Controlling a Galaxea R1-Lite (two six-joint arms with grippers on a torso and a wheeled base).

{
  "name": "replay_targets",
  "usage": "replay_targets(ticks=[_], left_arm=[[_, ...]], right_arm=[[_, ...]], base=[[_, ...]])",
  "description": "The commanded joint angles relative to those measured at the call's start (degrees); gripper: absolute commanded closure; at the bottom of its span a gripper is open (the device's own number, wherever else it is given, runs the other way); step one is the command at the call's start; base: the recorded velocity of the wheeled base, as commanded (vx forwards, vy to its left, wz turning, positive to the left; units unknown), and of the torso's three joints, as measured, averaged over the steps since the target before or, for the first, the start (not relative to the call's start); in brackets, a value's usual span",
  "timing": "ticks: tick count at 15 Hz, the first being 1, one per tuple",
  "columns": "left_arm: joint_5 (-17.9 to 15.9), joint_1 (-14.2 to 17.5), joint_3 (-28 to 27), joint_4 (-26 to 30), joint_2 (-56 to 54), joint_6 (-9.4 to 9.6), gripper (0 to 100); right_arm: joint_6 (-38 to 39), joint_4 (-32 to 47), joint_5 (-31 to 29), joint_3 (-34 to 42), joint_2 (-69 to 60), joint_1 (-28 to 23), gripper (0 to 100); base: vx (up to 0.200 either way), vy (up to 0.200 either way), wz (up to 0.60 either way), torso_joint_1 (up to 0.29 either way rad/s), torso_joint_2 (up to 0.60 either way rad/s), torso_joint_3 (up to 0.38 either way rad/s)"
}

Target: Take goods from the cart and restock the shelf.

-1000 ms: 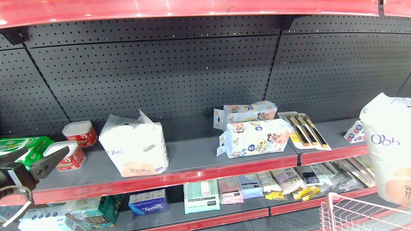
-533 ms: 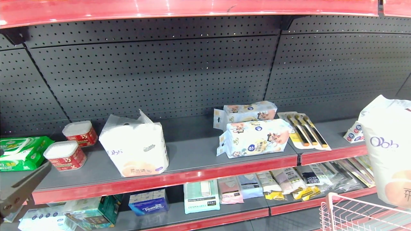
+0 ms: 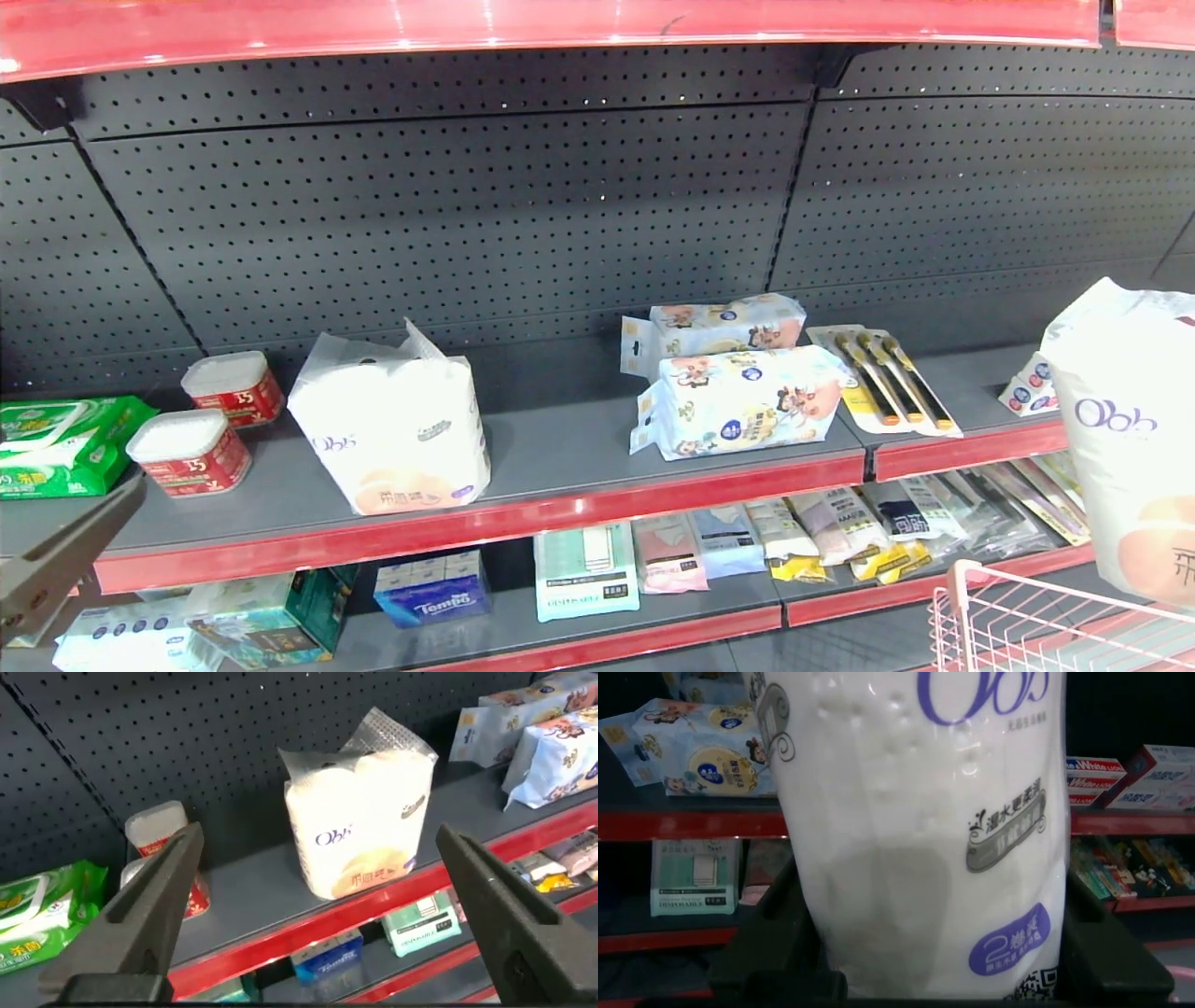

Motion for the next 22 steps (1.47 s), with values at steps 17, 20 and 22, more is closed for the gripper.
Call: replay_targets(ticks=[17,20,22], left_arm=[[-0.03,-0.59,0.78,-0.01,-3.26,1.68,0],[0.06,-0.5,1.48,-0.1,-3.96,1.77,0],[0.14,-0.5,1.84,0.08,-5.02,2.03,0]], right_arm=[[-0.27,0.0,-0.08,0.11,-0.5,-0.08,100],[-0.36,-0.09,-0.08,0.02,-0.5,-0.08,100],[-0.36,-0.79,0.27,-0.77,-0.06,0.01,100]], base=[[-0.012,0.0,0.35,0.002,0.0,0.0],[0.0,0.0,0.0,0.0,0.0,0.0],[0.0,0.0,0.0,0.0,0.0,0.0]])
